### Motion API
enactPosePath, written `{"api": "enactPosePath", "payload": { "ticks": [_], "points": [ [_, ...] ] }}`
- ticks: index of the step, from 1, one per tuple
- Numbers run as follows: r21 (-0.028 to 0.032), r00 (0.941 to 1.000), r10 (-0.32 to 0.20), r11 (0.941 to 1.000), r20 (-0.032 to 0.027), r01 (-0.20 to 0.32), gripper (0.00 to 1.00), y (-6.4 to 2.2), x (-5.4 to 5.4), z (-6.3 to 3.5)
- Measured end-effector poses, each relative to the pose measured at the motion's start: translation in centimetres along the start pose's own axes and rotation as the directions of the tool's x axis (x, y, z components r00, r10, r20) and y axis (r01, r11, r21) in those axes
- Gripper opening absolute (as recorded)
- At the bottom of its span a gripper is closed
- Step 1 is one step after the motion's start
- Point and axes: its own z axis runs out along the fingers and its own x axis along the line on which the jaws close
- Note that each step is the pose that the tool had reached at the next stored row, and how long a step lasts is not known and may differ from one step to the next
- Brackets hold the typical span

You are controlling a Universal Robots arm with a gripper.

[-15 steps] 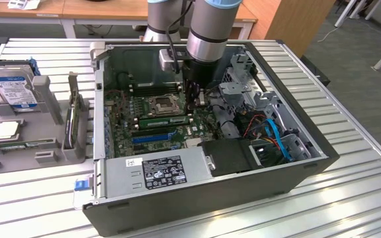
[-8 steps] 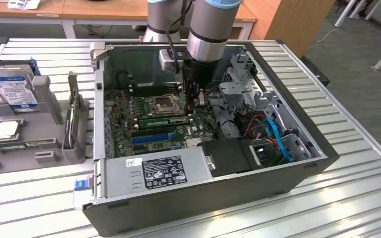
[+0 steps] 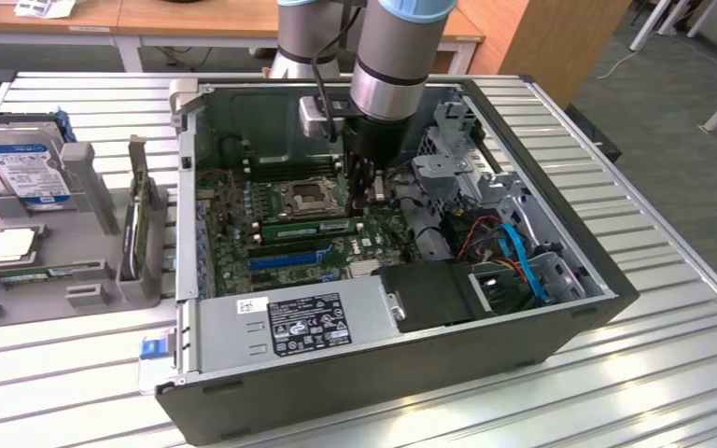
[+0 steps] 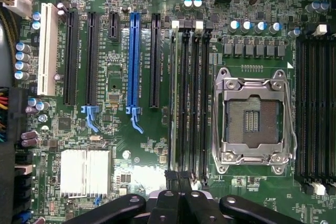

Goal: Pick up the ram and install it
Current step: 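Press down the ram until it locks into place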

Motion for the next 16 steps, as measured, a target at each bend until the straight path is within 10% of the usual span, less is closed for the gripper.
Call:
{"api": "enactPosePath", "payload": {
  "ticks": [16],
  "points": [
    [0.0000,1.0000,0.000,1.0000,-0.0001,0.000,0.10,-0.01,0.00,0.29]
  ]
}}
